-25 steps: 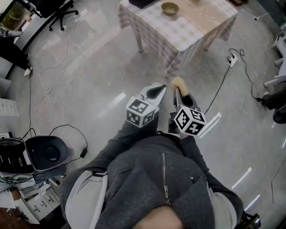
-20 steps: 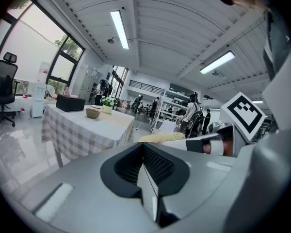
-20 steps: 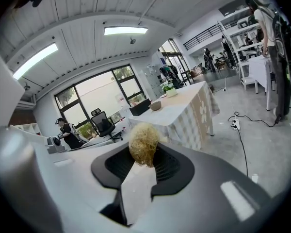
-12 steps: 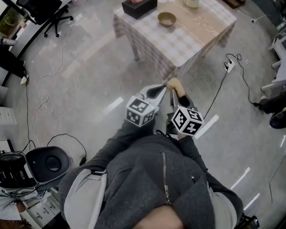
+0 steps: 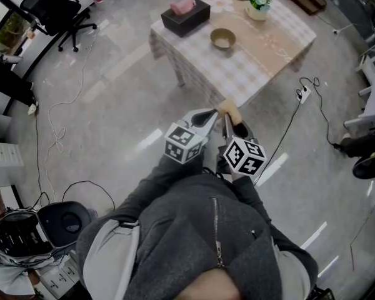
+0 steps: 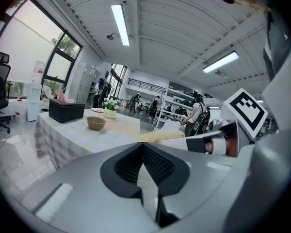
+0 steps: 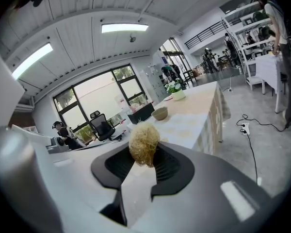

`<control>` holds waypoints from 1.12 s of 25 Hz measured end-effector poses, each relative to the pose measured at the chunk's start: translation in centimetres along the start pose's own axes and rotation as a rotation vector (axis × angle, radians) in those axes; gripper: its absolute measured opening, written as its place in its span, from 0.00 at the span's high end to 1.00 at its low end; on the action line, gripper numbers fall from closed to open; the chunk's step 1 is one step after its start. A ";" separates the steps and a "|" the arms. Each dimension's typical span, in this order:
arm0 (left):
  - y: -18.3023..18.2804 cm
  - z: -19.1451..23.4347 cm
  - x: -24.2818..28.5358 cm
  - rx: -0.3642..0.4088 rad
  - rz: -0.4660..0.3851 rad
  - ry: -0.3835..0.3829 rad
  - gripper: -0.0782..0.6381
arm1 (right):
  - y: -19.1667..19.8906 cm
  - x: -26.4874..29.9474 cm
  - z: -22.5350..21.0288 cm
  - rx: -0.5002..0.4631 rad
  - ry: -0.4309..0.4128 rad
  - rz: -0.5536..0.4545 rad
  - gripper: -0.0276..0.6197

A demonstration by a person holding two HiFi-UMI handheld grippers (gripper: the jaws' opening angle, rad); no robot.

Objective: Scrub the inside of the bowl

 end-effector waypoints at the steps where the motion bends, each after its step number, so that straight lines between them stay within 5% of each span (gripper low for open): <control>1: -0.3 0.7 0.3 -0.001 0.001 -0.003 0.88 | -0.3 0.7 0.0 0.002 -0.001 0.001 0.79; 28: -5.8 14.7 12.1 -0.020 0.024 0.007 0.88 | -8.0 16.9 -3.2 0.026 0.025 0.029 0.79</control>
Point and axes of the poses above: the fingertips, and each gripper's own axes: x forward along the fingers, z to its left, y out of its underside, the point moved 5 cm from there along -x, backward along the fingers, and after that the axes turned 2 degrees about -z, right-handed, at the moved point
